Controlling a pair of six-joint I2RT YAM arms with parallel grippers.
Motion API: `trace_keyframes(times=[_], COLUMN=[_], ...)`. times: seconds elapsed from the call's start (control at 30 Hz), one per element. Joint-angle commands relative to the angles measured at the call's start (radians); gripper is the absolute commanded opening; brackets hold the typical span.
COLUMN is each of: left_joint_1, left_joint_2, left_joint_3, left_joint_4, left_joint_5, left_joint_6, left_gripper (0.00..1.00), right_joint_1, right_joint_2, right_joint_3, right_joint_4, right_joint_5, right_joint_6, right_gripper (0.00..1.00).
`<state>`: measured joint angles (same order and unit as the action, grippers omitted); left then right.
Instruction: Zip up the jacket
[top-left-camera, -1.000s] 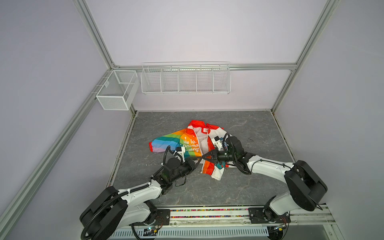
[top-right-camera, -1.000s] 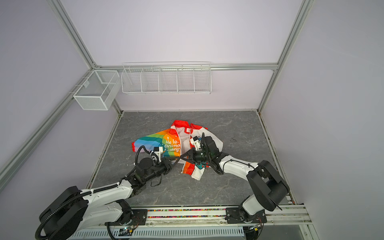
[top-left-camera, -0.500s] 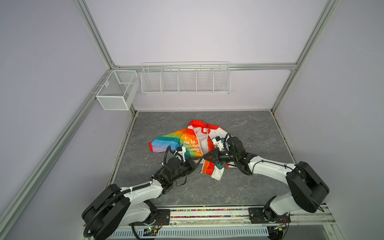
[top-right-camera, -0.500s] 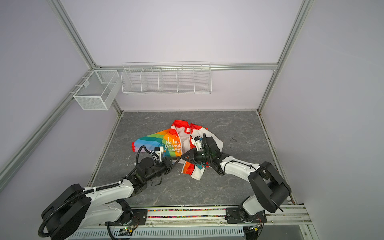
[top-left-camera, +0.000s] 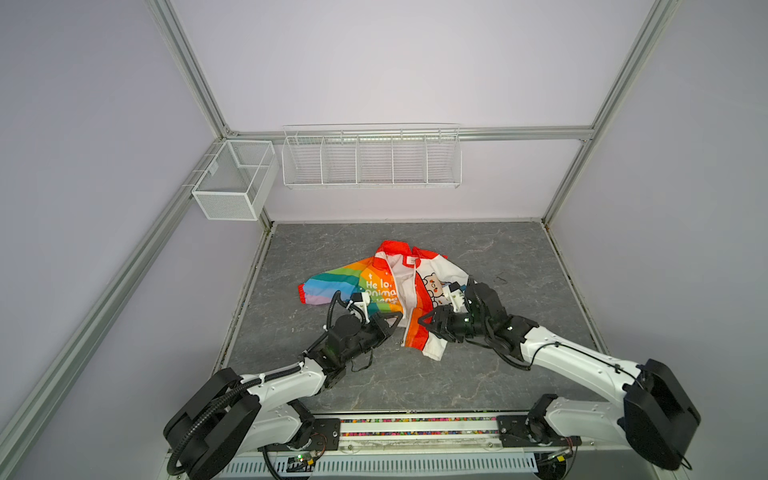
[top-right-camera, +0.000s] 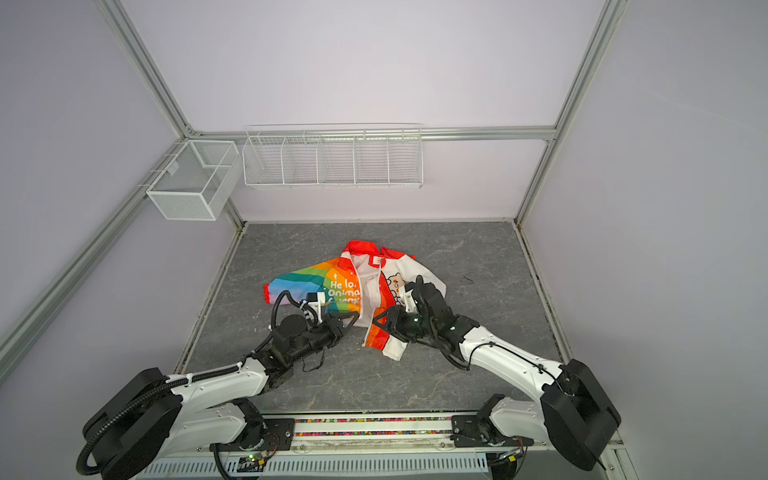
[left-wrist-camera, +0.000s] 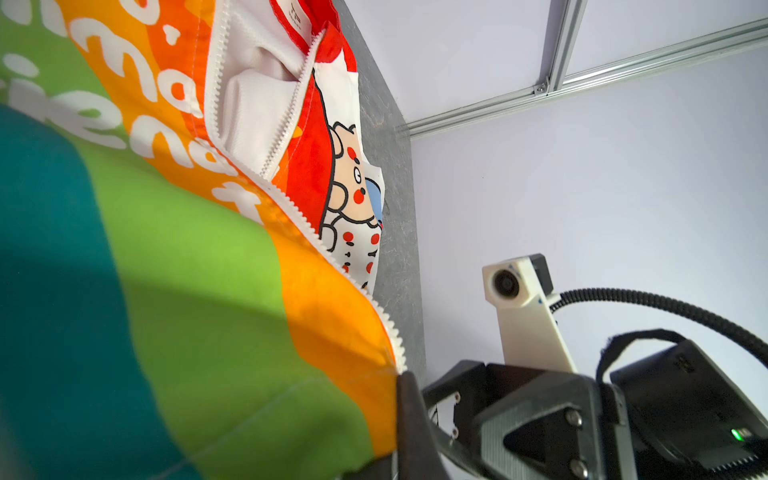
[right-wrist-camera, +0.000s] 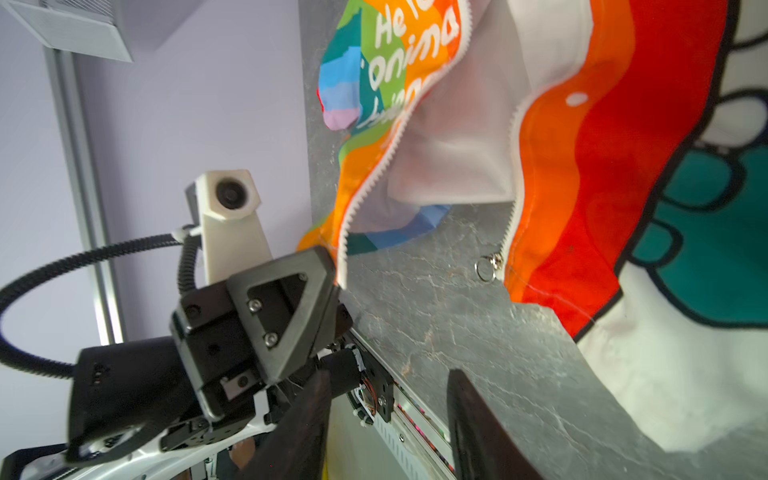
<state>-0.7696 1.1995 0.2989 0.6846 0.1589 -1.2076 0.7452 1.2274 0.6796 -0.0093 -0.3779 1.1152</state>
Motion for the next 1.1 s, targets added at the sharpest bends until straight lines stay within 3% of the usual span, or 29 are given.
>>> trace_keyframes(times=[0.0,0.17,0.4,0.63,1.07], left_joint_1=[0.007,0.007,0.007,0.007,0.007], left_joint_2=[0.023,0.053,0.092,0.188,0.436], left_joint_3=[0.002,0.005,-0.027,-0.050,-0.067], left_joint_4=[-0.037,-0.093,-0.127,-0.092,0.112], left_joint_5=[-0.051,-0.065,-0.074,-0.076,-0.039], left_joint_6=[0.044,0.076,0.095,0.092,0.041], left_gripper=[0.00,0.00,0.00,0.00,0.00], right_joint_1=[0.066,0.137,0.202,0.207,0.167], right_joint_2=[-0.008,0.049,0.234,0.347,0.437], right_joint_3=[-0.038,-0.083,-0.024,0.011,0.085], right_joint_4=[-0.114,-0.036,0.064,0.144,0.078], right_joint_5=[0.130,0.196,0.215,0.228,0.273], right_joint_6=[0.059,0.149,0.189,0.212,0.190], right_gripper=[0.49,0.50,0.50,0.50,0.47])
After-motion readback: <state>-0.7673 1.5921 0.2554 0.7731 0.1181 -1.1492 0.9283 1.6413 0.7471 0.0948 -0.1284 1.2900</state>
